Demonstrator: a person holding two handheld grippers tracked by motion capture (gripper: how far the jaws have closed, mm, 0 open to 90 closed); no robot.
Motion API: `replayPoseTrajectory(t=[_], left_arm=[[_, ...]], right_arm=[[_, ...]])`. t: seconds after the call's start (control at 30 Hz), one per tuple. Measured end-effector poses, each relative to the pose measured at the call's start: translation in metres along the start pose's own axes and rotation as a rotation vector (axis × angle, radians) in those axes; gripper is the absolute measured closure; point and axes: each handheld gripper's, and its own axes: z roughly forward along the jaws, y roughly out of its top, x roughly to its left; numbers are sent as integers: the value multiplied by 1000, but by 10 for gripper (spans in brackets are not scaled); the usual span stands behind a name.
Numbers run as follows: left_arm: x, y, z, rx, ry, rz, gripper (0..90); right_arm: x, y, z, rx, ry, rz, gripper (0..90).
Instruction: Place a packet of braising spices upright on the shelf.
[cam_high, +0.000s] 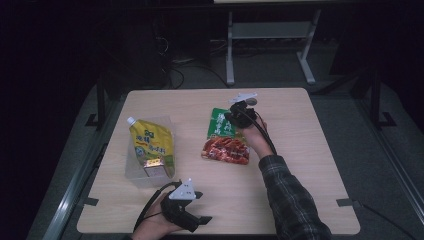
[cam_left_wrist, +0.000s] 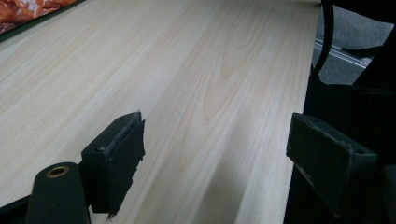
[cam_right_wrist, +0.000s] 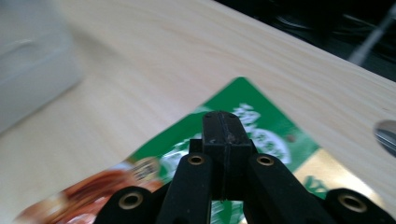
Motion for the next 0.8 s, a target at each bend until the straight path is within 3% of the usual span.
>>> replayPoseTrajectory(t=[0.13, 0.27, 0.33, 0.7, 0.8], left_arm=[[1, 0, 0, 2, 3, 3, 186], [2, 0, -1, -4, 0, 4, 186], [2, 0, -1, -6, -2, 1, 186], [2, 1, 0, -15, -16, -5, 187], [2, 1, 0, -14, -17, -5, 189]], right_arm=[[-17, 4, 12, 1, -53, 62, 900], [-27, 7, 24, -18, -110, 77, 900], [-32, 8, 32, 4, -136, 99, 900], [-53, -10, 64, 75, -180, 192, 900], [-55, -15, 70, 84, -169, 201, 900]])
